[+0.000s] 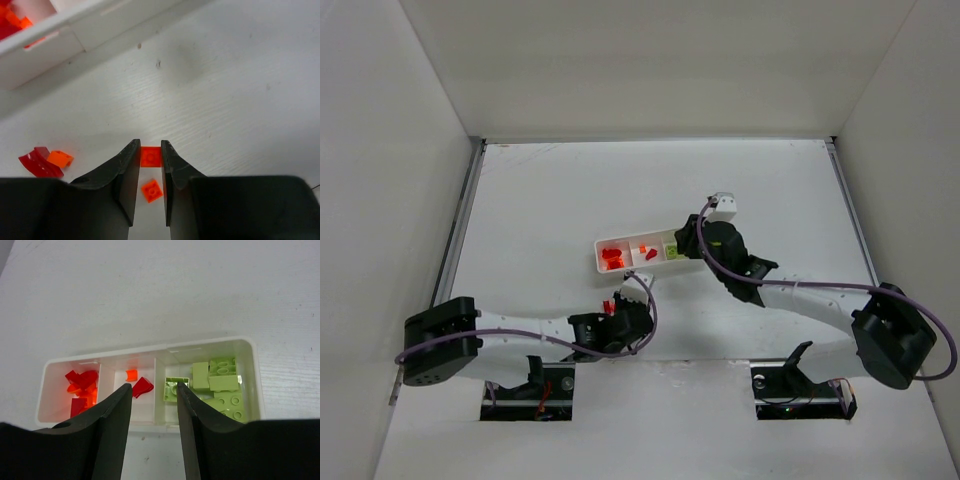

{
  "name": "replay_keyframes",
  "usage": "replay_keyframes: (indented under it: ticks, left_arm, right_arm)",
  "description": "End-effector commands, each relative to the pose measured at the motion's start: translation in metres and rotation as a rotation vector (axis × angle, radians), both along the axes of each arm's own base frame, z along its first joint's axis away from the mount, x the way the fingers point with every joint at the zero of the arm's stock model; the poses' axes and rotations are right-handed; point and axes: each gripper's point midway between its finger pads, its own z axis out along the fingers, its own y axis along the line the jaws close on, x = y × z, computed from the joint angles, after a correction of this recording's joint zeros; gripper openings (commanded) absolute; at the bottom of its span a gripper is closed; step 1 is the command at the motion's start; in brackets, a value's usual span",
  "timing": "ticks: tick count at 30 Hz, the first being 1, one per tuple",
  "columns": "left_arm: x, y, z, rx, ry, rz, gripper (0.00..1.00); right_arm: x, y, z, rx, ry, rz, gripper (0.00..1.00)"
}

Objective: Sort the legos into containers by color

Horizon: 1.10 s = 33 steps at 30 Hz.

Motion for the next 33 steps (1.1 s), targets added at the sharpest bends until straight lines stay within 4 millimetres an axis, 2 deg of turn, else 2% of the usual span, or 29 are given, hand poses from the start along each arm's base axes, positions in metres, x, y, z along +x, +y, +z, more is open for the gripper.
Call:
replay_keyframes:
  ticks: [1,6,11,13,17,21,24,29,33]
  left_arm:
    - [0.019,-0.018,0.045,-0.095,-0.076,0.022,0.19]
    - [0.054,-0.031,0.080,-0.152,-0.147,0.056,0.18]
    - [0.106,-0.030,0.111,-0.184,-0.243,0.132,0.18]
    - [0.127,-0.027,0.110,-0.190,-0.252,0.154,0.19]
    - [0.155,-0.032,0.090,-0.171,-0.209,0.151,0.19]
    - [0.170,-0.037,0.078,-0.155,-0.190,0.158,0.22]
    - [0.177,-0.037,0.075,-0.151,-0.188,0.164,0.29]
    - [0.177,-0.035,0.093,-0.185,-0.214,0.167,0.48]
    - [0.171,-0.022,0.114,-0.222,-0.243,0.179,0.49]
  right_arm:
    - [0.004,-0.001,0.020,0.068,-0.050,-0.012,0.46]
    - [0.007,-0.010,0.021,0.076,-0.057,-0.041,0.46]
    - [0.008,-0.018,0.022,0.099,-0.065,-0.072,0.46]
    - [0.009,-0.019,0.023,0.095,-0.066,-0.075,0.46]
    - [0.008,-0.019,0.024,0.103,-0.068,-0.076,0.46]
    - [0.007,-0.019,0.027,0.108,-0.076,-0.076,0.46]
    - [0.007,-0.019,0.027,0.103,-0.076,-0.076,0.46]
    - [0.007,-0.023,0.028,0.097,-0.084,-0.085,0.45]
    - [0.005,-0.021,0.033,0.108,-0.091,-0.069,0.35]
